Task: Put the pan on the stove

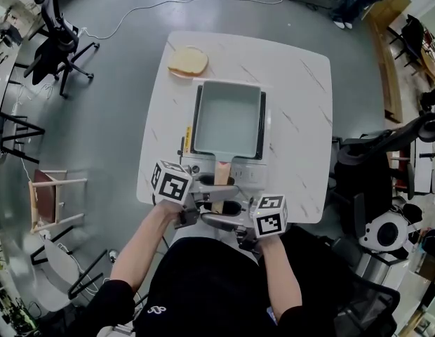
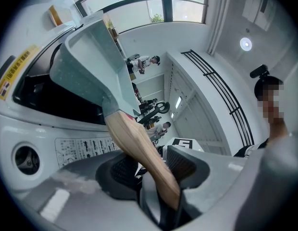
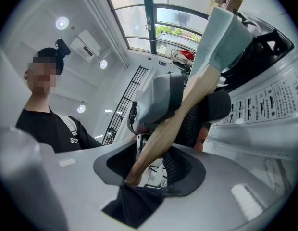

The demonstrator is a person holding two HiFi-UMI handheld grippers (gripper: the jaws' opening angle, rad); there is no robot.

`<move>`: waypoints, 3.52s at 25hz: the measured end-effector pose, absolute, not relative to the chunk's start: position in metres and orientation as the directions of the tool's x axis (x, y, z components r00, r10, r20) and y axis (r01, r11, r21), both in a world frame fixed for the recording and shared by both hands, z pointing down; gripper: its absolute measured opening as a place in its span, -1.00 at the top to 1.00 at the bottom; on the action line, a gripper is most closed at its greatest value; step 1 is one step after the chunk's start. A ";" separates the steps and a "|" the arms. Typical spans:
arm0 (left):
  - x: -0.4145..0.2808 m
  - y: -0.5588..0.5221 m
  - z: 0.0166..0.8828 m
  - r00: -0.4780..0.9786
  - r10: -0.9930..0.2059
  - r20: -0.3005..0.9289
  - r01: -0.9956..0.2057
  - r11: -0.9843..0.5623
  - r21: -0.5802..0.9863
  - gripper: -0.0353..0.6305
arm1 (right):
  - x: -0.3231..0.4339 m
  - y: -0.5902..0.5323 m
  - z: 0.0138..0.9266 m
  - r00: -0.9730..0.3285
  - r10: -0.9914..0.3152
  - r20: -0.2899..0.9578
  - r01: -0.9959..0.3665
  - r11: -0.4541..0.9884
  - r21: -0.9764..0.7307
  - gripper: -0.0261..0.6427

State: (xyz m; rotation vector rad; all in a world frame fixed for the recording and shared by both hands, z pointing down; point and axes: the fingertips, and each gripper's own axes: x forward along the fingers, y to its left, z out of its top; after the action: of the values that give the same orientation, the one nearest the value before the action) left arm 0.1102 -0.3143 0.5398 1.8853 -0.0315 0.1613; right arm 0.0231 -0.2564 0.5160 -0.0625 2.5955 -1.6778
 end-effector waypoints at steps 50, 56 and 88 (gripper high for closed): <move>0.056 -0.326 0.548 0.951 -0.232 0.202 -0.281 -0.388 0.878 0.22 | 0.072 -0.275 0.533 -0.937 -0.329 0.121 -0.269 0.456 -0.848 0.26; 0.044 -0.317 0.538 0.910 -0.331 0.249 -0.382 -0.439 0.813 0.22 | 0.099 -0.277 0.527 -0.855 -0.487 0.181 -0.428 0.463 -0.776 0.42; 0.019 -0.257 0.424 0.637 -0.757 0.149 -0.725 -0.523 0.448 0.89 | 0.153 -0.250 0.405 -0.534 -0.838 0.109 -0.825 0.489 -0.285 0.95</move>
State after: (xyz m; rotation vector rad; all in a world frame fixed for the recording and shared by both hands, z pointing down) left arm 0.0190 -0.2570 0.4237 2.3848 -1.1623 -0.0884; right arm 0.1527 -0.2499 0.4049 -1.4932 2.6718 -0.4730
